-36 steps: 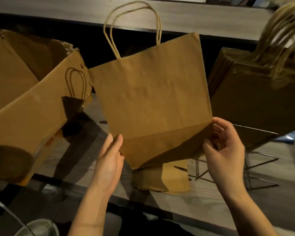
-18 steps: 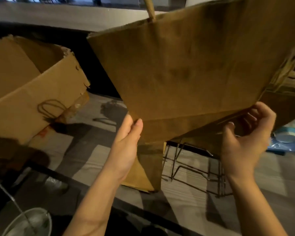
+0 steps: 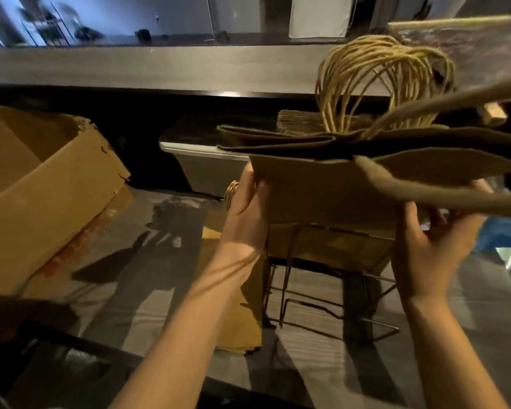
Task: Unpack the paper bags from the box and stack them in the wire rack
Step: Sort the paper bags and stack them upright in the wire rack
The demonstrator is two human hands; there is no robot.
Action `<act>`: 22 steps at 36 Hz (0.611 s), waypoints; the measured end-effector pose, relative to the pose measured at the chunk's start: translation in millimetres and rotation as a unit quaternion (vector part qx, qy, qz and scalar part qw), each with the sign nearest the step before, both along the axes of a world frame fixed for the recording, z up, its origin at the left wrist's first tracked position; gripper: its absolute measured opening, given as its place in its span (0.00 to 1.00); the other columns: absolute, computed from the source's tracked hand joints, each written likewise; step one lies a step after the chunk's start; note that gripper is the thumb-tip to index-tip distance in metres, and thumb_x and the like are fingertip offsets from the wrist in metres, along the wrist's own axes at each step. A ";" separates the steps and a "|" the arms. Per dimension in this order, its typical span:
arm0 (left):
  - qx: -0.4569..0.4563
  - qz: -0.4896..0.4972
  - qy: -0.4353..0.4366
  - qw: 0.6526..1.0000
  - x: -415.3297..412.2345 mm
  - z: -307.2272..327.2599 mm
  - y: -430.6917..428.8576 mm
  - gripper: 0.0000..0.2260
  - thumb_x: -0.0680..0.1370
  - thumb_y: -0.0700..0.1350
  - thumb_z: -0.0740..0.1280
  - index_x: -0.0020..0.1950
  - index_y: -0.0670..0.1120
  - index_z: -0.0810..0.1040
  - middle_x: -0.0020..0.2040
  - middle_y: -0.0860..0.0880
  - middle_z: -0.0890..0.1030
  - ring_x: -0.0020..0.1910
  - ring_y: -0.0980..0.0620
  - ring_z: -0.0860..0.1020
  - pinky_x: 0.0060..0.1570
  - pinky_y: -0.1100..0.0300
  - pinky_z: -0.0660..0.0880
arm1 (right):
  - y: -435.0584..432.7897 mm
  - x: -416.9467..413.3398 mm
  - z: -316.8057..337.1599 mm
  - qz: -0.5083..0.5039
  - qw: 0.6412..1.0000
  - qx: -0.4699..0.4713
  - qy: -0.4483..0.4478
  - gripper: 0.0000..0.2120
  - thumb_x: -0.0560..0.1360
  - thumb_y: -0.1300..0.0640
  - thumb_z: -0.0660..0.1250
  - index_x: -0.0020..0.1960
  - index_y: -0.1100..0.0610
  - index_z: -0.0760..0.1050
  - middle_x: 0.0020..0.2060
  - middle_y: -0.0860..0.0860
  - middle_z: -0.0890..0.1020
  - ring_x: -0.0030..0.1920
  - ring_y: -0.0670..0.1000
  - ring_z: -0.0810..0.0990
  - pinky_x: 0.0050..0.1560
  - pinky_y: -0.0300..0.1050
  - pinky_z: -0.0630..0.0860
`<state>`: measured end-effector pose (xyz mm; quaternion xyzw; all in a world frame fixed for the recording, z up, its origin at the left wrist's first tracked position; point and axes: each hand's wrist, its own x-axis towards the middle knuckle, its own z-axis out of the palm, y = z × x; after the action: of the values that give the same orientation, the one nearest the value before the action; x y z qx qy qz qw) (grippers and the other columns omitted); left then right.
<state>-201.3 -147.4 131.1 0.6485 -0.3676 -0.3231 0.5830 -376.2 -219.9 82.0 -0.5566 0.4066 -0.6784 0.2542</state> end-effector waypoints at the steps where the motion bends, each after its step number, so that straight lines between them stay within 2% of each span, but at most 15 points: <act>1: -0.025 -0.006 -0.007 1.000 -1.6 4.8 -3.2 0.16 0.83 0.47 0.52 0.71 0.49 0.65 0.61 0.53 0.75 0.58 0.67 0.73 0.49 0.77 0.66 | -2.4 0.6 0.6 -0.007 1.000 0.003 0.001 0.28 0.74 0.47 0.68 0.67 0.49 0.58 0.64 0.58 0.68 0.64 0.53 0.71 0.65 0.56 0.71; 2: -0.050 -0.025 0.004 0.998 -3.0 8.9 -8.0 0.16 0.83 0.46 0.52 0.71 0.50 0.64 0.55 0.59 0.75 0.47 0.75 0.74 0.42 0.80 0.67 | -5.2 1.7 1.4 -0.016 1.000 0.000 0.005 0.26 0.73 0.51 0.68 0.66 0.48 0.58 0.64 0.58 0.67 0.63 0.52 0.71 0.64 0.56 0.71; 3: -0.070 -0.049 0.036 0.996 -3.6 12.8 -12.9 0.17 0.83 0.45 0.52 0.72 0.50 0.62 0.50 0.62 0.73 0.40 0.77 0.74 0.39 0.81 0.69 | -7.6 3.0 2.5 -0.028 1.000 -0.001 0.009 0.24 0.73 0.55 0.66 0.64 0.48 0.59 0.63 0.58 0.67 0.62 0.52 0.71 0.64 0.56 0.71; 5: -0.100 -0.078 0.104 0.986 -2.3 10.9 -21.6 0.19 0.83 0.43 0.51 0.75 0.49 0.58 0.49 0.62 0.73 0.38 0.75 0.77 0.37 0.78 0.71 | -10.3 5.1 3.6 -0.045 0.999 0.005 0.006 0.25 0.70 0.56 0.64 0.63 0.48 0.58 0.62 0.56 0.66 0.61 0.49 0.70 0.63 0.56 0.71; 7: -0.106 -0.094 0.132 0.981 1.3 3.6 -28.9 0.19 0.83 0.44 0.52 0.74 0.52 0.59 0.52 0.61 0.75 0.43 0.71 0.78 0.40 0.75 0.74 | -9.4 6.8 1.2 -0.051 0.999 0.018 0.000 0.26 0.70 0.55 0.63 0.64 0.49 0.58 0.62 0.50 0.65 0.62 0.48 0.68 0.63 0.58 0.71; 9: -0.094 -0.105 0.111 0.984 0.8 -2.4 -32.6 0.19 0.83 0.47 0.53 0.74 0.58 0.59 0.62 0.60 0.74 0.58 0.64 0.75 0.53 0.68 0.75 | -7.8 6.8 -3.2 -0.046 0.998 0.031 -0.008 0.25 0.70 0.57 0.63 0.64 0.48 0.57 0.61 0.45 0.63 0.63 0.45 0.67 0.64 0.56 0.71; 11: -0.073 -0.117 0.108 0.984 0.3 -7.5 -34.4 0.20 0.82 0.49 0.52 0.74 0.61 0.56 0.72 0.56 0.66 0.69 0.55 0.68 0.66 0.57 0.69 | -8.1 5.2 -8.4 -0.050 0.998 0.048 -0.001 0.25 0.73 0.63 0.64 0.63 0.48 0.58 0.62 0.46 0.63 0.62 0.44 0.68 0.65 0.53 0.71; 13: -0.054 -0.128 0.109 0.984 -0.7 -9.2 -35.3 0.21 0.83 0.49 0.51 0.75 0.63 0.53 0.75 0.56 0.62 0.71 0.54 0.64 0.69 0.54 0.65 | -9.9 3.1 -13.7 -0.057 0.995 0.073 0.022 0.26 0.74 0.67 0.65 0.66 0.52 0.58 0.64 0.51 0.64 0.64 0.45 0.69 0.66 0.51 0.70; 16: -0.018 -0.140 0.087 0.986 -2.1 -11.7 -37.5 0.22 0.83 0.50 0.49 0.74 0.66 0.48 0.73 0.61 0.60 0.70 0.59 0.63 0.67 0.59 0.62 | -11.3 2.9 -21.2 -0.047 0.993 0.104 0.039 0.30 0.74 0.65 0.66 0.70 0.56 0.56 0.68 0.56 0.65 0.67 0.50 0.68 0.68 0.53 0.69; 19: -0.002 -0.142 0.087 0.986 -1.8 -18.1 -39.8 0.23 0.84 0.50 0.49 0.74 0.67 0.44 0.75 0.60 0.57 0.73 0.58 0.59 0.68 0.59 0.59 | -9.1 5.2 -25.9 -0.027 0.993 0.101 0.052 0.35 0.73 0.66 0.67 0.72 0.50 0.52 0.70 0.55 0.62 0.71 0.51 0.64 0.70 0.55 0.65; 22: 0.005 -0.138 0.077 0.988 -2.8 -24.5 -39.8 0.23 0.84 0.50 0.49 0.75 0.67 0.44 0.76 0.59 0.56 0.74 0.56 0.56 0.73 0.53 0.55 | -7.0 5.8 -29.4 -0.005 0.993 0.101 0.064 0.41 0.73 0.68 0.68 0.76 0.54 0.47 0.75 0.51 0.56 0.74 0.44 0.56 0.74 0.47 0.58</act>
<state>-204.1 -187.2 106.6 0.5680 -0.4060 -0.4508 0.5562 -370.5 -226.9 52.6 -0.5684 0.4911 -0.5983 0.2789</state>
